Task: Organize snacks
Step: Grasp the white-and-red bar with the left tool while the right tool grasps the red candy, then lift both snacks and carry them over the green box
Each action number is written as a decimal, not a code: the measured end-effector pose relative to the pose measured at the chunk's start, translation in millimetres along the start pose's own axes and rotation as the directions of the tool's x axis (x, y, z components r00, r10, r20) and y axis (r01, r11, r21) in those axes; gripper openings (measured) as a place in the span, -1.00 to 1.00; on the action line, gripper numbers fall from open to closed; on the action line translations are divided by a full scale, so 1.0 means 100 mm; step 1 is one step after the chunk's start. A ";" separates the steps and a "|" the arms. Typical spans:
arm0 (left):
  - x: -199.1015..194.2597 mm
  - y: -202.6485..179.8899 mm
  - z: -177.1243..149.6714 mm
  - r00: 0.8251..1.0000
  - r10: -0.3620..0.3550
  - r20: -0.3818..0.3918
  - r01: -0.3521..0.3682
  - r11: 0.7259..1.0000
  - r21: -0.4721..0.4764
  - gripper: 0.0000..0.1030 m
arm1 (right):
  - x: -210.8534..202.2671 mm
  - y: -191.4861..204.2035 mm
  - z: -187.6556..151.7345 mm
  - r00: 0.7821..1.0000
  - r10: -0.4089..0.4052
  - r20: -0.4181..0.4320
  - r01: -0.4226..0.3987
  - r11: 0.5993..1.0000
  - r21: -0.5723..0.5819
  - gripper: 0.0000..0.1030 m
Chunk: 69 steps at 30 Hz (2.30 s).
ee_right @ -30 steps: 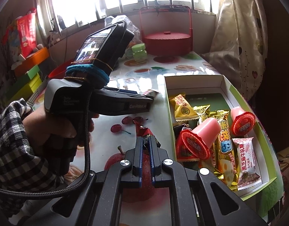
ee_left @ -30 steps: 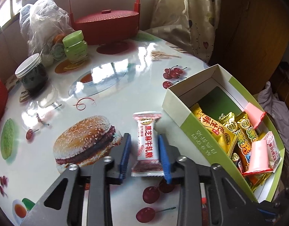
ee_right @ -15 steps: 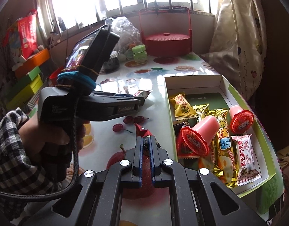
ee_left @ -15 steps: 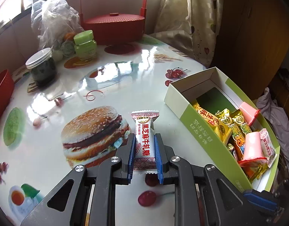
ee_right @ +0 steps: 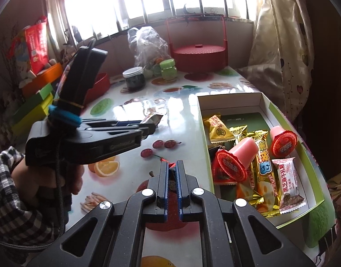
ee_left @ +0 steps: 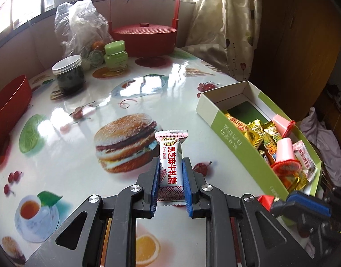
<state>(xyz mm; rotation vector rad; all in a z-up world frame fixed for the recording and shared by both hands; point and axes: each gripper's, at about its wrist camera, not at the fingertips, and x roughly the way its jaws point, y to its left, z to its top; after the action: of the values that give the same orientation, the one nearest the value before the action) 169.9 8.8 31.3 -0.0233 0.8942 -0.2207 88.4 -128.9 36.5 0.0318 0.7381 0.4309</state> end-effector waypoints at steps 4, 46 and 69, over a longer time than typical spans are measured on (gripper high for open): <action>-0.03 0.03 -0.05 1.000 0.001 0.001 -0.001 1.000 -0.014 -0.61 | -0.03 0.00 0.00 1.000 0.003 0.005 -0.003 1.000 -0.002 -0.88; -0.21 0.02 -0.19 1.000 -0.011 0.011 0.011 0.999 -0.037 -0.61 | 0.27 0.13 -0.17 0.993 -0.073 -0.094 0.060 0.989 -0.136 -0.90; -0.21 -0.02 -0.25 1.000 -0.025 0.008 0.026 0.999 -0.041 -0.61 | 0.46 0.25 -0.31 0.972 -0.143 -0.189 0.104 0.973 -0.205 -0.40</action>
<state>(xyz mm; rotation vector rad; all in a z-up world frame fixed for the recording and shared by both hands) 137.7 13.2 32.0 -0.0735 0.8912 -0.2261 89.0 -91.6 -12.0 -0.2440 0.8902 0.3880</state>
